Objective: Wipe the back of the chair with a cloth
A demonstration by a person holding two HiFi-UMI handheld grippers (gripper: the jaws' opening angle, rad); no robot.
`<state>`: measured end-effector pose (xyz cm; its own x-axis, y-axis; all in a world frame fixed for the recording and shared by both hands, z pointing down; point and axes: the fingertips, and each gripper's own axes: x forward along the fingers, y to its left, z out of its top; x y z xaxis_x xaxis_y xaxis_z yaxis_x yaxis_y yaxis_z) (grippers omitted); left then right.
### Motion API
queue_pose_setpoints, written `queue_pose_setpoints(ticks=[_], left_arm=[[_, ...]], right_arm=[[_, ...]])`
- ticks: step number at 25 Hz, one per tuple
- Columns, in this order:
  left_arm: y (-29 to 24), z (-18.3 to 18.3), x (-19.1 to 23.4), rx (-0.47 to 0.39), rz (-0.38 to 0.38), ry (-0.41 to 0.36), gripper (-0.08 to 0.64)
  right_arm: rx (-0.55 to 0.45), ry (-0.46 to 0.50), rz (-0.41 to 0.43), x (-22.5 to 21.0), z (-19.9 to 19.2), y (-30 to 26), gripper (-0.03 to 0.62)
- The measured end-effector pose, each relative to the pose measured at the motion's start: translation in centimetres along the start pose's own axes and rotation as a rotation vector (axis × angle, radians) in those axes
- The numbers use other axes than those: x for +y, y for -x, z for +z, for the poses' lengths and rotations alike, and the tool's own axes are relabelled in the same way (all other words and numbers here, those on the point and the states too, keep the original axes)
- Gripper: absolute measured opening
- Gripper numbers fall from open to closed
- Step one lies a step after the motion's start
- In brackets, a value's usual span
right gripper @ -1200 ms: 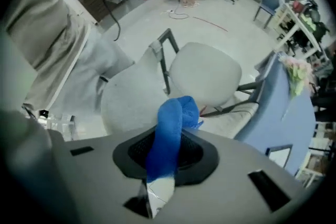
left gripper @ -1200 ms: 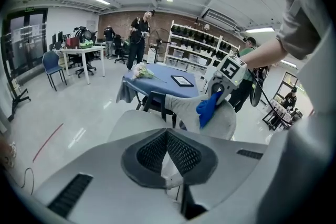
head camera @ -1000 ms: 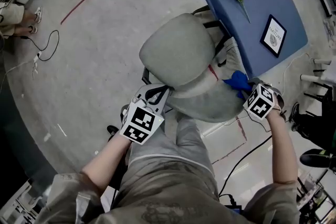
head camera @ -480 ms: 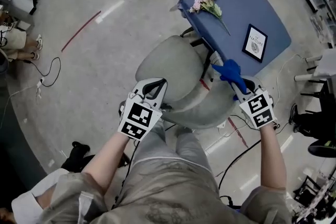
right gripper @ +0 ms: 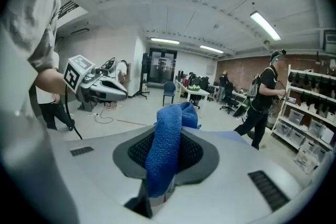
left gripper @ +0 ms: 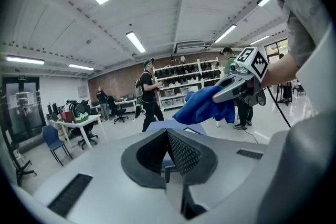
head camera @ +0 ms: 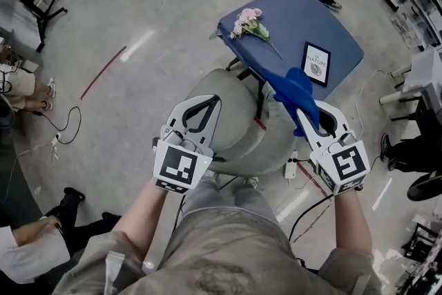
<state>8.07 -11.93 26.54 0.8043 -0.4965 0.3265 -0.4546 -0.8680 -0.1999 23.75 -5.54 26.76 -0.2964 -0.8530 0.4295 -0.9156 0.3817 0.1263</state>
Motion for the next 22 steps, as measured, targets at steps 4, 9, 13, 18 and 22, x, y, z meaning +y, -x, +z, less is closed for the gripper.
queue_pose_setpoints(ticks=[4,9,13,18,22], left_arm=[[0.4,3.2,-0.9,-0.048,-0.014,-0.027,0.017],[1.4,7.0,-1.2,-0.125,-0.017,-0.044,0.017],[1.7,9.9,-1.7,-0.200,-0.017,-0.064,0.017],[2.5,12.6,-2.3,-0.256,-0.021,-0.060,0.017],[3.1,14.0,-2.8,-0.296,-0.025,-0.040,0.017]], right_arm=[[-0.097,-0.018,-0.048,-0.2,3.2,3.0,0.085],[-0.238,-0.040,-0.130,-0.6,7.2,6.8,0.086],[-0.348,-0.052,-0.188,-1.0,9.7,9.8,0.086],[-0.443,-0.058,-0.220,-0.8,12.1,13.0,0.086],[-0.485,-0.070,-0.213,0.1,13.0,14.4,0.085]])
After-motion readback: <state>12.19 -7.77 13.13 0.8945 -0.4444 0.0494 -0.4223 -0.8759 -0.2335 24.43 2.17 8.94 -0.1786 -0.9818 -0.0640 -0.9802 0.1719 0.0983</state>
